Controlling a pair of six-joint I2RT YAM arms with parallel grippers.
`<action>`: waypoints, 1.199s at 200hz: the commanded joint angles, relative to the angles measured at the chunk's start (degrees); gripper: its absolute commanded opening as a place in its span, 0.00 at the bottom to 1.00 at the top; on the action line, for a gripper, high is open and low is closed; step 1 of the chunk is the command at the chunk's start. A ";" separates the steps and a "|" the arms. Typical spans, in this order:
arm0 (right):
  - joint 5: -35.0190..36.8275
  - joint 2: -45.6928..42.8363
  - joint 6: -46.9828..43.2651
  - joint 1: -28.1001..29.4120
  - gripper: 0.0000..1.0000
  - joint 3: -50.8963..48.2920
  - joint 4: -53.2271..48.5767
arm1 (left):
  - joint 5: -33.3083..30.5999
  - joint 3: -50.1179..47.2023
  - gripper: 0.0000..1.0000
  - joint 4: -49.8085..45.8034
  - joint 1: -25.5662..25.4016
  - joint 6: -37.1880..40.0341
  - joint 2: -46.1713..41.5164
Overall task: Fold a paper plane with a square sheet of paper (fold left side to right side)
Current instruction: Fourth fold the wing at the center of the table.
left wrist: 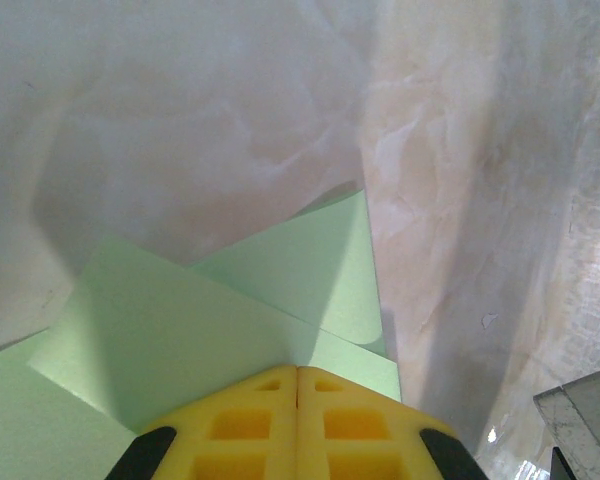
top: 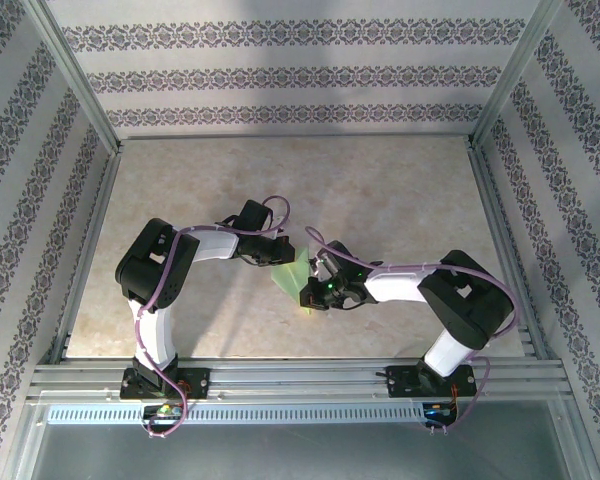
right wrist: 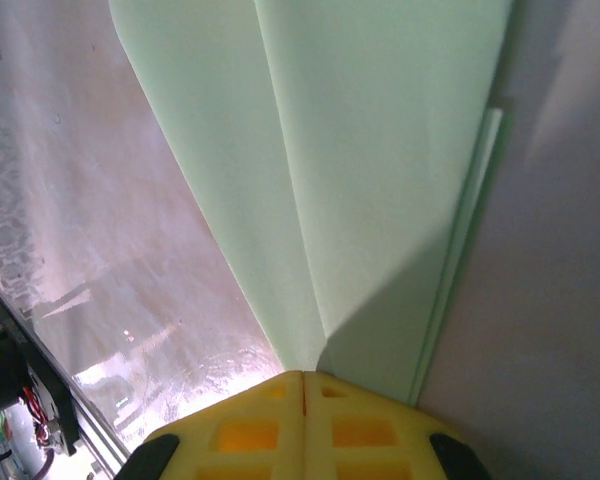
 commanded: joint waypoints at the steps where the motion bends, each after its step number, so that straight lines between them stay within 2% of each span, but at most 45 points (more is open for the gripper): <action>1: -1.44 -0.87 1.15 1.36 0.00 -2.51 -5.64 | -6.07 -0.50 0.00 -4.83 0.09 1.13 1.65; 95: -1.56 -4.25 2.60 2.27 0.00 -6.19 -6.13 | -5.99 -0.02 0.00 -5.17 0.07 1.04 1.44; 135: -1.23 -9.53 2.06 2.11 0.00 -7.03 -9.65 | -4.85 0.21 0.00 -4.57 0.06 0.18 0.31; 148: -0.82 -12.33 1.10 1.36 0.00 -6.47 -11.62 | -3.04 0.56 0.04 -3.65 0.12 -0.76 -0.14; 174: 1.95 -18.76 -2.27 -1.95 0.24 -5.34 -15.60 | 7.69 0.82 0.11 7.73 1.63 -9.66 -0.66; 194: 2.86 -22.80 -5.38 -6.19 0.38 -5.35 -16.10 | 10.19 1.17 0.17 13.54 3.96 -14.54 -2.87; 215: 3.65 -26.28 -8.70 -10.55 0.50 -5.32 -15.46 | 7.96 3.50 0.25 6.06 5.86 -10.03 -7.21; 240: 1.91 -27.74 -12.06 -14.98 0.60 -5.70 -11.16 | 4.82 4.24 0.33 -2.92 7.91 -4.33 -13.21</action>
